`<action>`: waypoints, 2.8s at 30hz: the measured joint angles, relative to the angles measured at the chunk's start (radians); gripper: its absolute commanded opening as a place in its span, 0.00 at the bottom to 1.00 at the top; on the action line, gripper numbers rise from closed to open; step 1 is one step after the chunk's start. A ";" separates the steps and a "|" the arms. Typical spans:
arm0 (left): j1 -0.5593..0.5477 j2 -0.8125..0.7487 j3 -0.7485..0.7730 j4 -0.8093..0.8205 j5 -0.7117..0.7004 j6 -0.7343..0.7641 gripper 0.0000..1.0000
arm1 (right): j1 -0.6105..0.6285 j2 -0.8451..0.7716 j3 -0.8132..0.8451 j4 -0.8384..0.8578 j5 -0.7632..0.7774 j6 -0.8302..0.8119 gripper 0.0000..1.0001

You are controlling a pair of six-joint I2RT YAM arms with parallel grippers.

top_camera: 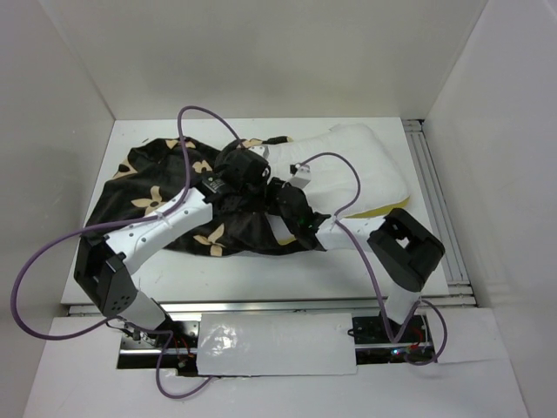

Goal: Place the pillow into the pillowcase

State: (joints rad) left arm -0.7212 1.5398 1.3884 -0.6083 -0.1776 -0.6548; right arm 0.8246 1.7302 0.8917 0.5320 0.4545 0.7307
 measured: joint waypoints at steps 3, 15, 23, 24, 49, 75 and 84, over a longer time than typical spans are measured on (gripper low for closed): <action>0.001 0.000 -0.011 -0.017 -0.004 0.001 0.00 | 0.002 0.023 -0.006 0.042 -0.051 -0.032 0.96; 0.005 -0.003 -0.027 -0.011 0.026 0.011 0.91 | -0.207 -0.240 -0.034 -0.199 -0.143 -0.055 0.99; 0.053 0.001 0.039 -0.055 -0.006 0.051 1.00 | -0.497 -0.280 0.159 -0.450 -0.349 -0.409 0.97; 0.073 0.019 0.074 -0.063 -0.010 0.055 1.00 | -0.531 -0.249 0.198 -0.463 -0.396 -0.473 0.96; 0.309 0.756 0.819 -0.212 -0.022 0.206 0.00 | -0.557 0.473 0.805 -0.698 -0.760 -1.192 0.24; 0.169 0.514 0.606 0.059 0.348 0.396 0.00 | -0.291 -0.353 -0.122 -0.362 -0.347 -0.774 0.00; 0.148 0.513 0.537 0.075 0.254 0.386 0.00 | -0.304 -0.414 -0.157 -0.359 -0.370 -0.698 0.57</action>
State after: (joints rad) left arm -0.5732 2.0533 1.9255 -0.5331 0.0765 -0.2687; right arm 0.5205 1.3167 0.7345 0.1730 0.0841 0.0330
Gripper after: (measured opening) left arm 0.040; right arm 0.507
